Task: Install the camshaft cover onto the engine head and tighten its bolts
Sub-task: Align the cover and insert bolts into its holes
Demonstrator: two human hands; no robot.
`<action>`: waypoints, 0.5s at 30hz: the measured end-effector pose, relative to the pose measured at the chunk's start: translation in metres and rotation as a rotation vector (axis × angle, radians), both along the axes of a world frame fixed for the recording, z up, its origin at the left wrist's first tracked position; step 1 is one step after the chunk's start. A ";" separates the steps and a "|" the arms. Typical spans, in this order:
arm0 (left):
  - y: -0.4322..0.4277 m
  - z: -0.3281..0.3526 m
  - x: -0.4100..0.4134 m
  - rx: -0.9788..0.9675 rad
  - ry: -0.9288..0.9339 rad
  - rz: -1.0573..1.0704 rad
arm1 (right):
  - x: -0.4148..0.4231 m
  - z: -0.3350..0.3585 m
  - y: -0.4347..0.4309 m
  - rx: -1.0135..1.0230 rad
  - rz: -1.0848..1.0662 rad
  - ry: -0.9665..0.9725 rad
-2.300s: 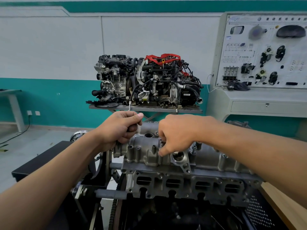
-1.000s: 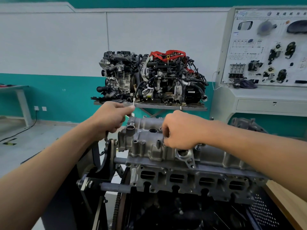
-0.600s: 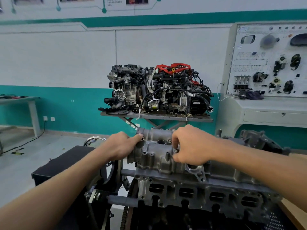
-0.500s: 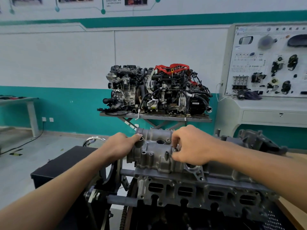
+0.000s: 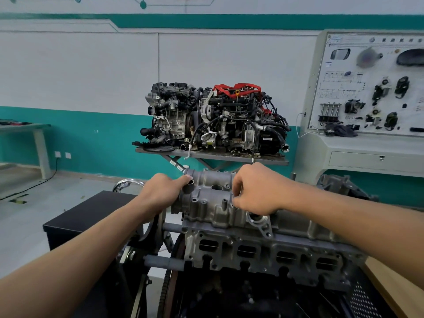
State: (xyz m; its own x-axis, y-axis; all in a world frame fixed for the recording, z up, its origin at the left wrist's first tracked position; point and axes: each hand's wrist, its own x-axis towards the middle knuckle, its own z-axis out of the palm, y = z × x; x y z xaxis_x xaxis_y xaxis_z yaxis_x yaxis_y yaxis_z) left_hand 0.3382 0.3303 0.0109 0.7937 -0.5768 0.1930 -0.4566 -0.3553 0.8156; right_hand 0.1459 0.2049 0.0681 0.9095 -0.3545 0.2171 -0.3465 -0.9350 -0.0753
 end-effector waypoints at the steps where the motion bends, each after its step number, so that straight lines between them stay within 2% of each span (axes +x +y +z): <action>1: -0.001 -0.001 0.000 -0.001 0.003 0.002 | 0.000 -0.001 0.000 0.002 -0.005 -0.002; 7: -0.003 0.000 0.005 -0.003 0.015 -0.023 | 0.007 -0.002 -0.004 0.005 -0.042 0.028; 15: -0.002 0.007 0.007 0.089 -0.011 -0.051 | 0.020 0.009 -0.003 -0.064 -0.088 0.214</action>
